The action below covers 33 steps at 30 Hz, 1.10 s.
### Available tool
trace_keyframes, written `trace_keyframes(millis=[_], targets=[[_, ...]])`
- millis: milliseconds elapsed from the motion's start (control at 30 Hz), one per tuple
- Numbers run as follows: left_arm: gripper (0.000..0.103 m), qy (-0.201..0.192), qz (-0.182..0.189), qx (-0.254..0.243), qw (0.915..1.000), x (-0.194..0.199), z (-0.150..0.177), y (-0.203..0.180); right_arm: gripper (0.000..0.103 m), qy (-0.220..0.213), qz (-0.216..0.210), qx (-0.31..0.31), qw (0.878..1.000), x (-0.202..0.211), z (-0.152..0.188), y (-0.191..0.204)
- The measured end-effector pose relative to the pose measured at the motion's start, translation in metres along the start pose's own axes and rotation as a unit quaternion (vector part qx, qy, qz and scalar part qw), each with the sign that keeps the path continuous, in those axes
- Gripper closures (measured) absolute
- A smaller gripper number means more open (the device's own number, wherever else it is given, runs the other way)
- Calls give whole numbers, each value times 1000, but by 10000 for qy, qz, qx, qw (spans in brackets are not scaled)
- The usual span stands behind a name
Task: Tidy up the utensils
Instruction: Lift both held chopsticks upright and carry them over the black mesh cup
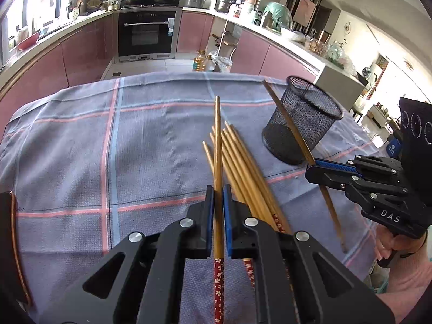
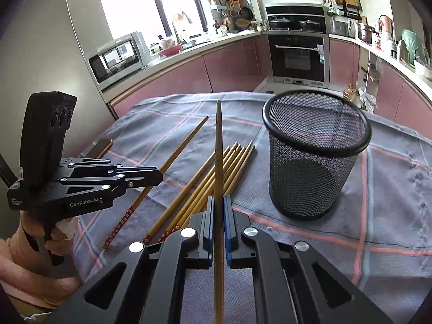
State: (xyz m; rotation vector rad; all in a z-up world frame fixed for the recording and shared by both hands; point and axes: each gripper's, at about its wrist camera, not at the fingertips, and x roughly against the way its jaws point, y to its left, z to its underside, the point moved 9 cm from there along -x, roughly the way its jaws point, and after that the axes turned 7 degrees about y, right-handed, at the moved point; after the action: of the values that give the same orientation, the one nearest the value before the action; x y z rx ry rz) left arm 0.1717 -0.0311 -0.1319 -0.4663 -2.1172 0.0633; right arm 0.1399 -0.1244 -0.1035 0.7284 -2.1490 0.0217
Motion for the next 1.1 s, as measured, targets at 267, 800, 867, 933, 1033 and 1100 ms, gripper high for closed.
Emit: trace_keyframes(millis=[267, 800, 867, 933, 1033, 1100], targets=[[95, -654, 506, -259, 9962, 64, -30, -35, 97, -720, -76, -47, 9974, 58, -23, -10], [95, -1775, 963, -583, 9777, 120, -121, -100, 97, -1719, 180, 90, 9849, 128, -96, -34], [95, -1887, 980, -629, 9751, 121, -136, -112, 97, -1826, 271, 115, 9827, 131, -106, -37], [95, -1962, 954, -665, 9736, 117, -147, -120, 97, -1895, 356, 135, 9812, 133, -113, -41], [95, -1972, 963, -708, 9730, 108, -158, -131, 97, -1905, 534, 156, 9801, 128, -121, -50], [95, -1937, 923, -727, 9740, 99, -164, -135, 97, -1815, 601, 126, 9815, 119, -123, -57]])
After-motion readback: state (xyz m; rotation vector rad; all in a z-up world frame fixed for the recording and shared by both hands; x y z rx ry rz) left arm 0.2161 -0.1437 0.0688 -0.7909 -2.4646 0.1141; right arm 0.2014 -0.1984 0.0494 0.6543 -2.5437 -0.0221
